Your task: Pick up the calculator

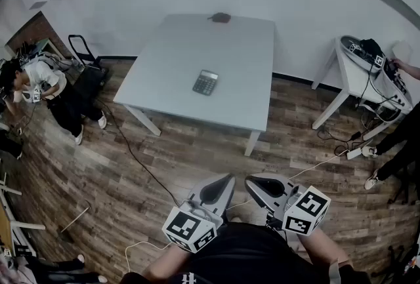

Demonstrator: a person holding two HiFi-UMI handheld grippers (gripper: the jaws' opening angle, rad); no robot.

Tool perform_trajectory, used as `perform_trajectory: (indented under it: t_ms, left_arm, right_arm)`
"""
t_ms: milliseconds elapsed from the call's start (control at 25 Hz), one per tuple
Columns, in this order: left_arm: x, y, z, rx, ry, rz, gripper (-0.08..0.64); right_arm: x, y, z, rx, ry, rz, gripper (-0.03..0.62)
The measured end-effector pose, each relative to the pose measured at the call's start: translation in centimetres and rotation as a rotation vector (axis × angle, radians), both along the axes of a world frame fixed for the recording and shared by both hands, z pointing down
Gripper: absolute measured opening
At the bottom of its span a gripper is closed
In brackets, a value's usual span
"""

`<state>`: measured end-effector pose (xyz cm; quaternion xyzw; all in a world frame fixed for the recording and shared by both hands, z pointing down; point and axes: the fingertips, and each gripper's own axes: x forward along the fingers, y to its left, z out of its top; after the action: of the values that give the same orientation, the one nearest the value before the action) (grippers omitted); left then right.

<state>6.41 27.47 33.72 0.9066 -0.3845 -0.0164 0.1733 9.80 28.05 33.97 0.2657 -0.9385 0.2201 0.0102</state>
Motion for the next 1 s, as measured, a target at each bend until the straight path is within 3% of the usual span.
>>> perform_trajectory:
  t_ms: [1000]
  left_arm:
    - [-8.9,-20.3,0.7,0.007,-0.008,0.044,0.005]
  right_arm:
    - [-9.8,-21.2,0.9,-0.082,-0.045,-0.009,0.015]
